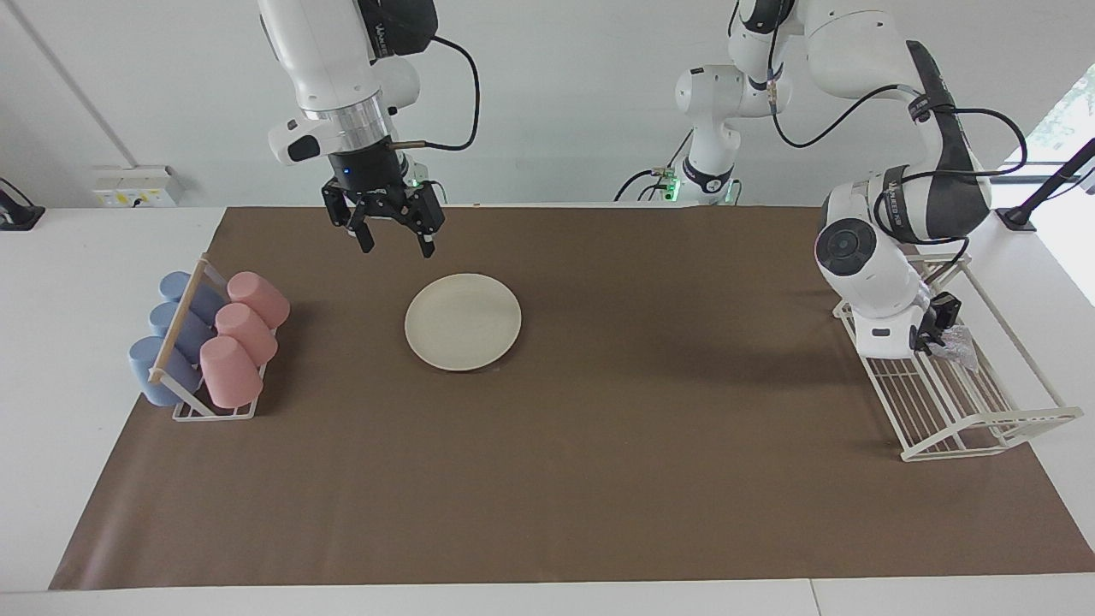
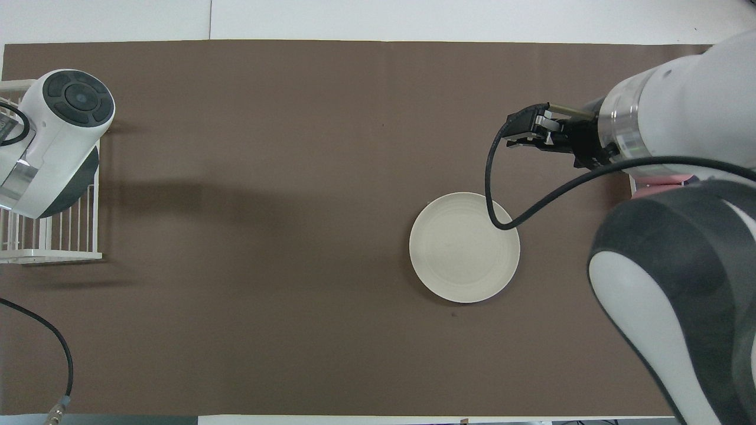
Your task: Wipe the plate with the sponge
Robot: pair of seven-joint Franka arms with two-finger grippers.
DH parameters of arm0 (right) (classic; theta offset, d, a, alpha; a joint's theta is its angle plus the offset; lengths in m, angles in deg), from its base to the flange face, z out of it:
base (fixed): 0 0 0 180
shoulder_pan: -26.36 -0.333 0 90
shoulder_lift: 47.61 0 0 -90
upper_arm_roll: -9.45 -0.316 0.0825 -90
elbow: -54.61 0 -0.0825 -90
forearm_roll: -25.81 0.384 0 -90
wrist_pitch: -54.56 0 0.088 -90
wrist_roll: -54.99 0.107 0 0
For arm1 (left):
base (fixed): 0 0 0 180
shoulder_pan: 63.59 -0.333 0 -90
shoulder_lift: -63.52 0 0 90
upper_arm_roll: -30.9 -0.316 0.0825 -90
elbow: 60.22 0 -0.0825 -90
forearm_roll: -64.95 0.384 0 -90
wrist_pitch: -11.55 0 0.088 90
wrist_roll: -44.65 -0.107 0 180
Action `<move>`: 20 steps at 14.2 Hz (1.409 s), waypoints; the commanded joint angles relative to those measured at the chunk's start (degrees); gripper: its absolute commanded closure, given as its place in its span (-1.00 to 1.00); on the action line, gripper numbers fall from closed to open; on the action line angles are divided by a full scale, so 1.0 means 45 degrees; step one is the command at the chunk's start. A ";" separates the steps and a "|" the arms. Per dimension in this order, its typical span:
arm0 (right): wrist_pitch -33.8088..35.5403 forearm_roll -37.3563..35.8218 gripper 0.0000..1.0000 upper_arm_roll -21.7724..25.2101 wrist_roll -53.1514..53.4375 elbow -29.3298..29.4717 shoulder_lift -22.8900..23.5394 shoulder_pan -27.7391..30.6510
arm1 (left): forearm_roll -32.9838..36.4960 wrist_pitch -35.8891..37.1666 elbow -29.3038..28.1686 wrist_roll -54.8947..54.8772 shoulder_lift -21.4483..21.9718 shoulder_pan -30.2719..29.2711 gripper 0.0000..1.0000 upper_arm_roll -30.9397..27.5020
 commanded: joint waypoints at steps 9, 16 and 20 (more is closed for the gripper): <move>0.2336 -0.0458 -1.00 0.0073 0.8812 0.4834 0.3420 -0.3044 | -0.3519 0.2813 0.2820 -0.0178 0.0252 0.0204 1.00 0.0062; 0.2730 -0.0032 -1.00 -0.0044 1.4586 0.3312 0.2542 -0.4000 | -0.8595 0.6347 0.5066 -0.4414 0.1111 -0.0341 1.00 -0.0055; 0.1968 0.0279 -1.00 -0.0064 1.7303 0.2585 0.2267 -0.4413 | -1.0861 0.8536 0.5753 -0.6212 0.1305 -0.0361 1.00 -0.0074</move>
